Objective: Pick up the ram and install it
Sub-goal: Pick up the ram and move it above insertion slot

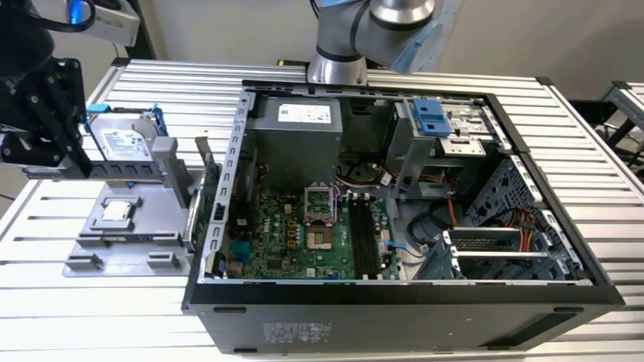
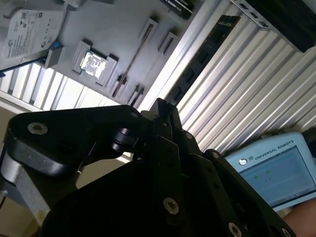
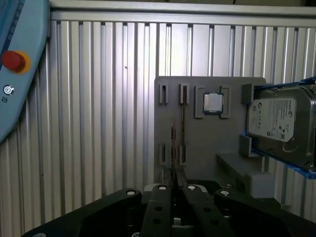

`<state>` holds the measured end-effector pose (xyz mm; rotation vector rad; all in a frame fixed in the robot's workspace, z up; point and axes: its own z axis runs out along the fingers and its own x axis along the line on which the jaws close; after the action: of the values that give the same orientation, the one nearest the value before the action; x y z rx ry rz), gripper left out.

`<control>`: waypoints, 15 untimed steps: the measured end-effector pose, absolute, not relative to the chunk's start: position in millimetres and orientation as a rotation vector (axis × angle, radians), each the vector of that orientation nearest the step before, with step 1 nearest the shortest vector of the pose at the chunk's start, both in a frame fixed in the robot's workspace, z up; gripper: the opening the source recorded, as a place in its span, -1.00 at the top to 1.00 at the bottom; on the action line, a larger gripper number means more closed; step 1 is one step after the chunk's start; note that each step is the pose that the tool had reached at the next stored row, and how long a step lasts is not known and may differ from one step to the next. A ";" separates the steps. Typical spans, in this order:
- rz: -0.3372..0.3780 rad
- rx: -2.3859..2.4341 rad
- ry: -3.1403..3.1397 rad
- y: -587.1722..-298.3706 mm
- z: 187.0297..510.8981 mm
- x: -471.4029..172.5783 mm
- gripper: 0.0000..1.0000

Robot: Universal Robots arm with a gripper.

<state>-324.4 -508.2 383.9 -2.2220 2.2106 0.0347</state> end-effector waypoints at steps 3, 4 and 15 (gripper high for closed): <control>0.036 -2.223 2.211 -508.2 383.8 -315.1 1.00; 0.037 -2.223 2.211 -508.2 383.8 -311.9 1.00; 0.043 -2.226 2.214 -508.4 383.8 -273.3 1.00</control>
<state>-273.3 -508.4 383.8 -2.2256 2.2143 0.0431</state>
